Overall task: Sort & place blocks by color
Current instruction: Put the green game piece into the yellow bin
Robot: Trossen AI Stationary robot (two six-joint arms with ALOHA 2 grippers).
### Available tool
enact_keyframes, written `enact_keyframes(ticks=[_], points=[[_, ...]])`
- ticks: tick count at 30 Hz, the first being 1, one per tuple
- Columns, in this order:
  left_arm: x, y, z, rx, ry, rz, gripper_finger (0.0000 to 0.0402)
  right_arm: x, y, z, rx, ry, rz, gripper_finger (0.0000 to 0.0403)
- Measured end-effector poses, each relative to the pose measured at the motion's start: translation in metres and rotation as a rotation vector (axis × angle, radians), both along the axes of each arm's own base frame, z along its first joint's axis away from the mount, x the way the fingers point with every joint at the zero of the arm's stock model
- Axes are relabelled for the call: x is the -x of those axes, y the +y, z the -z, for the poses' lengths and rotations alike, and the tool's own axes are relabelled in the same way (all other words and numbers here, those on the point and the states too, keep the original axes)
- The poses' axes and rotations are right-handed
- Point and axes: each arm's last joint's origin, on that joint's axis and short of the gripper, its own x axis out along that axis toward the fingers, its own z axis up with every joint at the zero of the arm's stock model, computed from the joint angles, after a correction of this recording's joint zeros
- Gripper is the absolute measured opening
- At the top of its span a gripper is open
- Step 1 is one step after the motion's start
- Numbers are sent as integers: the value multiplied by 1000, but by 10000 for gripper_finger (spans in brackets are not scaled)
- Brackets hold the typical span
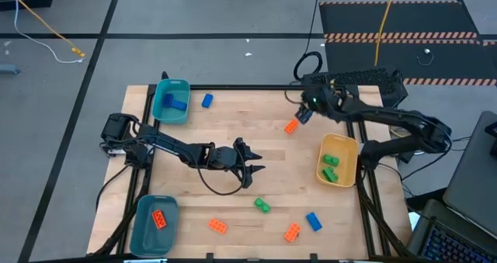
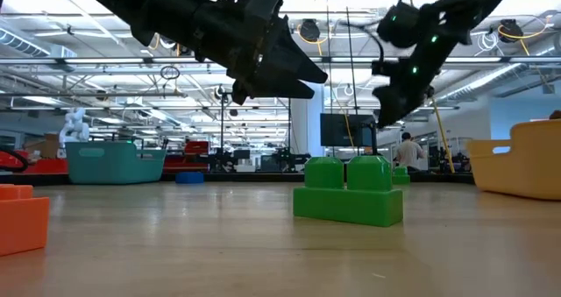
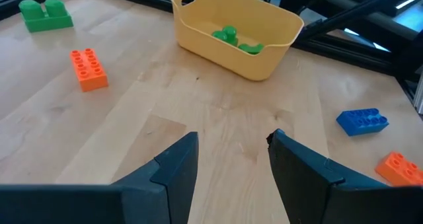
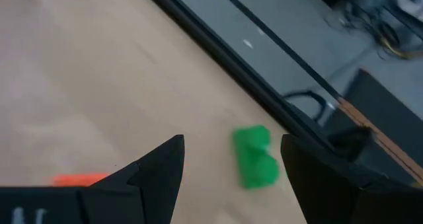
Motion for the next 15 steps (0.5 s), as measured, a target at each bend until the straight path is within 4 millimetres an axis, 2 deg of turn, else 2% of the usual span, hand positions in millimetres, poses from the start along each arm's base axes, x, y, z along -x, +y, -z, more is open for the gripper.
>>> enact_keyframes(ticks=[6,15], points=[[0,0,1,0,8,-1,184,12,-33,25,-100,85,57,247],[1,0,1,1,15,0,184,14,-59,51,-125,133,70,247]])
